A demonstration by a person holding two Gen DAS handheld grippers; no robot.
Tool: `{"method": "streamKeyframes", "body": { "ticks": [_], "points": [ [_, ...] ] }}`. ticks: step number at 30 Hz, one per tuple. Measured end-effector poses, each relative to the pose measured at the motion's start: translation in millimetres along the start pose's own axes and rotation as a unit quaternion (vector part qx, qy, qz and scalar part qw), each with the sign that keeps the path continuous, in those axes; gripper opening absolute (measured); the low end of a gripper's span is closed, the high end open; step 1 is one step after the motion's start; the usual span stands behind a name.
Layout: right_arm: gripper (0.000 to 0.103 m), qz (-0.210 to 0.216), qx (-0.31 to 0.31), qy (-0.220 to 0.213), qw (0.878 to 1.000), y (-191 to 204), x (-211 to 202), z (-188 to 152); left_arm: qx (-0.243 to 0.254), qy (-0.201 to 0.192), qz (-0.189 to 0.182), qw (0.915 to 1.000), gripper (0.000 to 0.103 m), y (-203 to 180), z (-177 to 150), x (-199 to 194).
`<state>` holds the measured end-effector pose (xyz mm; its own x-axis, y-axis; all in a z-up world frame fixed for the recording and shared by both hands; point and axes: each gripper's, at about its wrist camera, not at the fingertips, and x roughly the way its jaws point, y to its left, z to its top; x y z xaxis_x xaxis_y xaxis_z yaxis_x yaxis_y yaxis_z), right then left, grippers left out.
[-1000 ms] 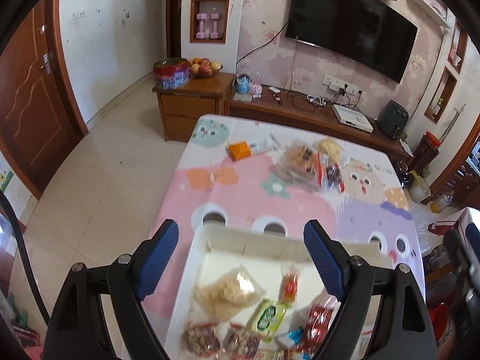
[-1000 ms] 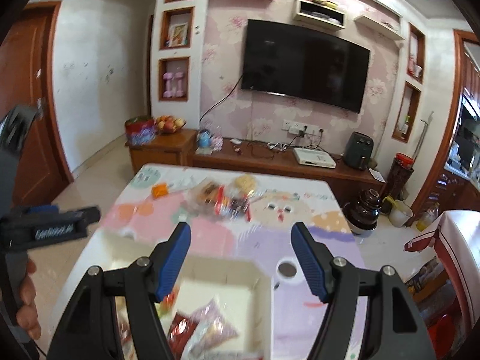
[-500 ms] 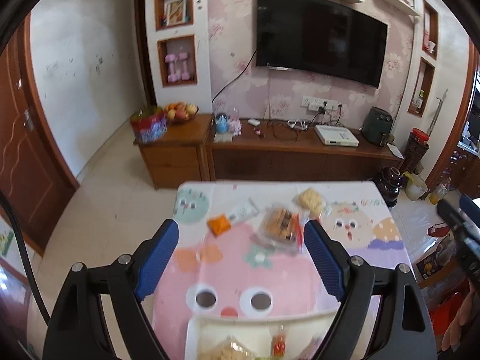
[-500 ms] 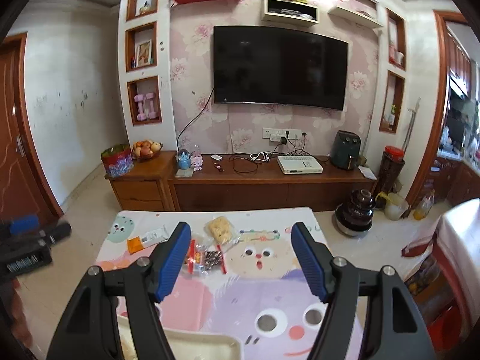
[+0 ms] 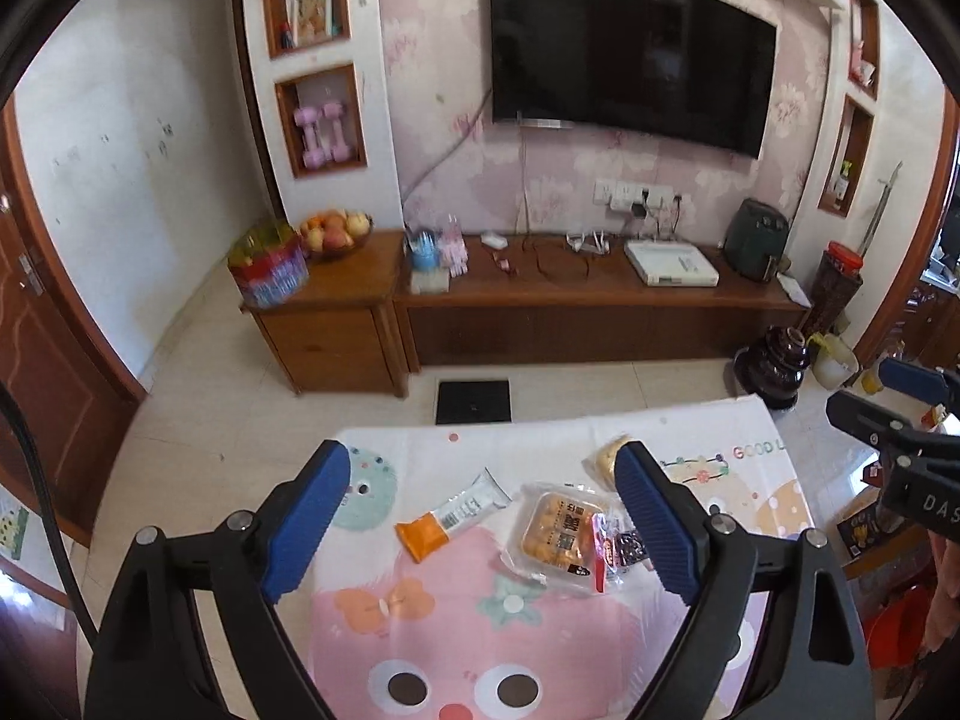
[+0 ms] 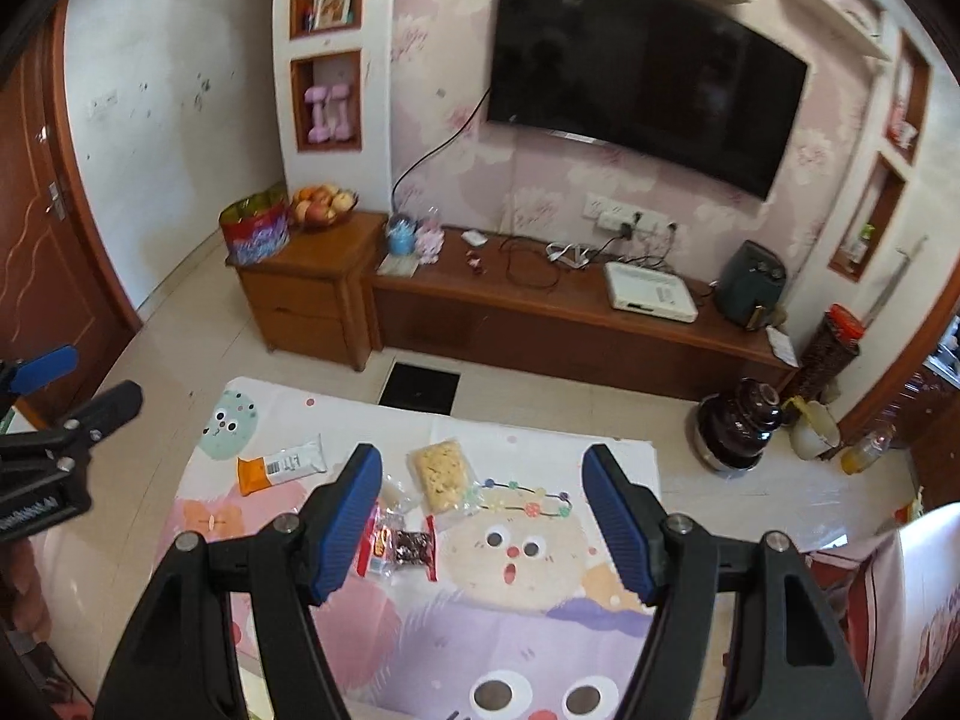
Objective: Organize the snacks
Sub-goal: 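Move both open tools back over the snacks on the table, then grasp the clear bread-puff pack with the left tool while the right grasps the rice-cake bag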
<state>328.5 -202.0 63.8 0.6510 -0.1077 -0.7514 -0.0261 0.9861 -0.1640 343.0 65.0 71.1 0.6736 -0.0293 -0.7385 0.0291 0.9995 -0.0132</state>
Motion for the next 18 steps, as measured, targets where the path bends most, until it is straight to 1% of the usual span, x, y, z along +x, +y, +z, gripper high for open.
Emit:
{"method": "streamKeyframes", "body": {
  "ticks": [3, 5, 7, 9, 12, 13, 15, 18],
  "points": [
    [0.07, 0.009, -0.006, 0.032, 0.999, 3, 46, 4, -0.009, 0.046, -0.022, 0.9986, 0.089, 2, -2, 51],
    [0.07, 0.012, -0.012, 0.058, 0.998, 5, 84, 1, -0.002, 0.082, -0.036, 0.996, 0.089, -3, -11, 93],
    [0.07, 0.016, -0.017, 0.08, 0.997, 8, 118, -4, 0.011, 0.103, -0.036, 0.9939, 0.089, -9, -22, 123],
    [0.07, 0.02, -0.017, 0.101, 0.995, 9, 153, -13, 0.035, 0.123, -0.028, 0.9914, 0.089, -21, -36, 155],
    [0.07, 0.039, 0.002, 0.132, 0.99, 7, 203, -30, 0.062, 0.146, -0.017, 0.9873, 0.089, -36, -55, 189],
    [0.07, 0.045, 0.008, 0.138, 0.989, 6, 212, -34, 0.066, 0.155, -0.015, 0.9855, 0.089, -39, -61, 201],
    [0.07, 0.058, 0.025, 0.153, 0.986, 5, 239, -44, 0.065, 0.172, -0.018, 0.9828, 0.089, -44, -69, 221],
    [0.07, 0.058, 0.032, 0.167, 0.984, 6, 268, -53, 0.06, 0.186, -0.026, 0.9803, 0.089, -51, -76, 238]
  ]
}}
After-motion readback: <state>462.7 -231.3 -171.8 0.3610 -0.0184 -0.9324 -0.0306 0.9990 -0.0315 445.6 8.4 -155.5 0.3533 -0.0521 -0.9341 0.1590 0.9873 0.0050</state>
